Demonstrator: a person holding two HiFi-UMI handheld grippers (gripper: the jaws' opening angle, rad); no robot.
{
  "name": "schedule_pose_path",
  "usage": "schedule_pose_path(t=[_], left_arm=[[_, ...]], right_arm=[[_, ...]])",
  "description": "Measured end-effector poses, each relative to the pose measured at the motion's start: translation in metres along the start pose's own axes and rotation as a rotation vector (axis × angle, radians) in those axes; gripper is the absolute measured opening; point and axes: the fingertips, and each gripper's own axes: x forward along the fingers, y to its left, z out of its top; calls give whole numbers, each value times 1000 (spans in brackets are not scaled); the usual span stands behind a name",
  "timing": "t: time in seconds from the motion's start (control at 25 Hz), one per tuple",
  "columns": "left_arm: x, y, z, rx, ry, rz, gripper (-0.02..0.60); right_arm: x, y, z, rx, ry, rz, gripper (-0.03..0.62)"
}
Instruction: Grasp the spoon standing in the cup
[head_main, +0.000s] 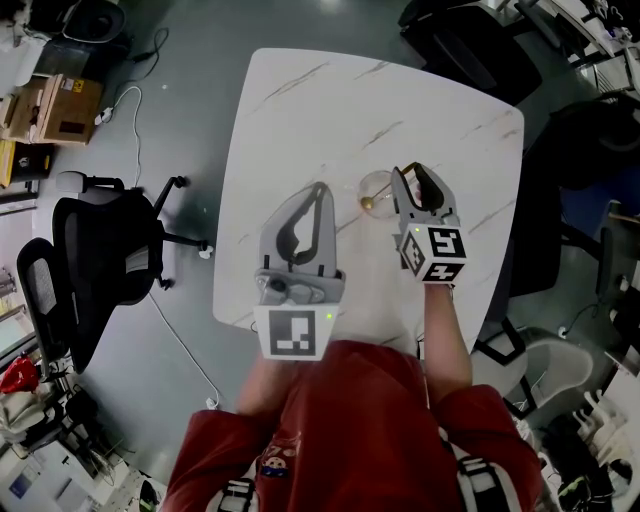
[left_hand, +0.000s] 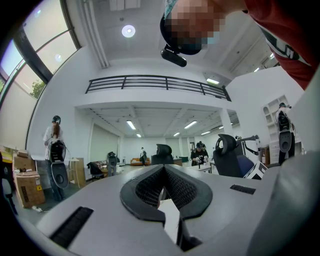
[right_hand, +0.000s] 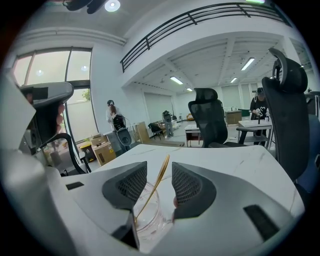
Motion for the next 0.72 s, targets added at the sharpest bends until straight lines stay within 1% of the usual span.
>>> schedule_pose_path(t=[0.12, 0.72], left_arm=[[-3, 0, 0, -1, -1, 2, 9], [-4, 1, 2, 3, -5, 3, 9]], right_arm=[[-2, 2, 0, -4, -9, 1, 141], [-4, 1, 1, -19, -19, -21, 60]])
